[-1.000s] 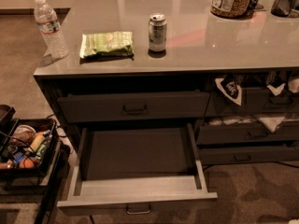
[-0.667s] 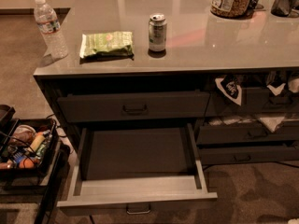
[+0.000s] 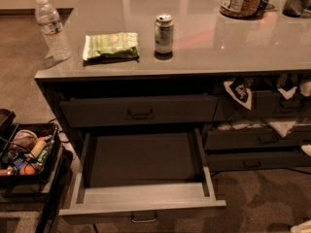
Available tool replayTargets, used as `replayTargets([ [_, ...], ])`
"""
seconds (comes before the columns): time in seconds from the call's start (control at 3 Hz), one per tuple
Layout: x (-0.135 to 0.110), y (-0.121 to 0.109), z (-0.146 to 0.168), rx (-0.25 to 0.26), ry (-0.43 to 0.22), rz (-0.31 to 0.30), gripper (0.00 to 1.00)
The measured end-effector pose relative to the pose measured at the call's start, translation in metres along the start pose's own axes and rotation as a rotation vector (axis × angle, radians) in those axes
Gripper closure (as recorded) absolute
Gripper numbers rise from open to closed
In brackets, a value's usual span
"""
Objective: Close middle drawer
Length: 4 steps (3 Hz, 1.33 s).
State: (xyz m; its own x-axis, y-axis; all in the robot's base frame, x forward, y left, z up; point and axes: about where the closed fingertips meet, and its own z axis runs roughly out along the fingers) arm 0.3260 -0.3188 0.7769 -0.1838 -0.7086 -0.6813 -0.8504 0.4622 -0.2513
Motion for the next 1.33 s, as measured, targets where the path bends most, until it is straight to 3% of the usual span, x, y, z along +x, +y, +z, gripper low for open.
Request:
replayTargets([
  [0.67, -0.015, -0.004, 0.045, -0.083, 0.026, -0.117, 0.00],
  [1.0, -0.014, 0.001, 0.065, -0.125, 0.014, -0.140, 0.00],
  [1.33, -0.014, 0.001, 0.065, -0.125, 0.014, -0.140, 0.00],
])
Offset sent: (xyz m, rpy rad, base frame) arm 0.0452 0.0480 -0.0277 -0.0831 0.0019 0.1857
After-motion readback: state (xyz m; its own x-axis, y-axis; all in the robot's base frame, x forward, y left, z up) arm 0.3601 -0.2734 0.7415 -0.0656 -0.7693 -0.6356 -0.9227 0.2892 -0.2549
